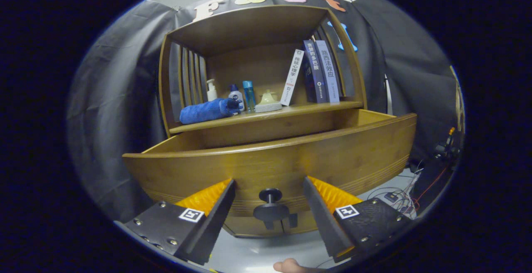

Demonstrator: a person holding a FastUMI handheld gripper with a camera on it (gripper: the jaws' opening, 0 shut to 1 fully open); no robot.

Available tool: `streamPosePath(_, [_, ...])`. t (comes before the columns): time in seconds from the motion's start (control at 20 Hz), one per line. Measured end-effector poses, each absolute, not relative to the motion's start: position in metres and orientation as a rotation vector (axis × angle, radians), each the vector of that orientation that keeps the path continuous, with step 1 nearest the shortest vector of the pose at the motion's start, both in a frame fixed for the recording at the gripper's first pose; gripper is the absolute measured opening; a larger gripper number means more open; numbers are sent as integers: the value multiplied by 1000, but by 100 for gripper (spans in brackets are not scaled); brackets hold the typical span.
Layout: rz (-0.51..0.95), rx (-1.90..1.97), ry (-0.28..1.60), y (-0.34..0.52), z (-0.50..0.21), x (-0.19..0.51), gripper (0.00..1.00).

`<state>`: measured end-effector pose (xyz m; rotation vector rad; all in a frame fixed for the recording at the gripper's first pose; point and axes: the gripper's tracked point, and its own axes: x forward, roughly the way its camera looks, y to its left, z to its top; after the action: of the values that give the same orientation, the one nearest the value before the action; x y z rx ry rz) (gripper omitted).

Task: Pull open the drawer, take out the items inside it, and place them on the countertop above the cabinet.

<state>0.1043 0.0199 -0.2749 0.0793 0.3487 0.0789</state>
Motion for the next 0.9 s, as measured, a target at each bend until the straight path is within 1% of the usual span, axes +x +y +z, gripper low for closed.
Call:
streamPosePath(0.15, [71, 85, 319, 24, -271, 129, 99])
streamPosePath(0.2, [76, 83, 351, 25, -276, 127, 99])
streamPosePath(0.3, [73, 95, 357, 26, -277, 140, 99])
streamPosePath(0.9, [73, 93, 351, 31, -286, 185, 99])
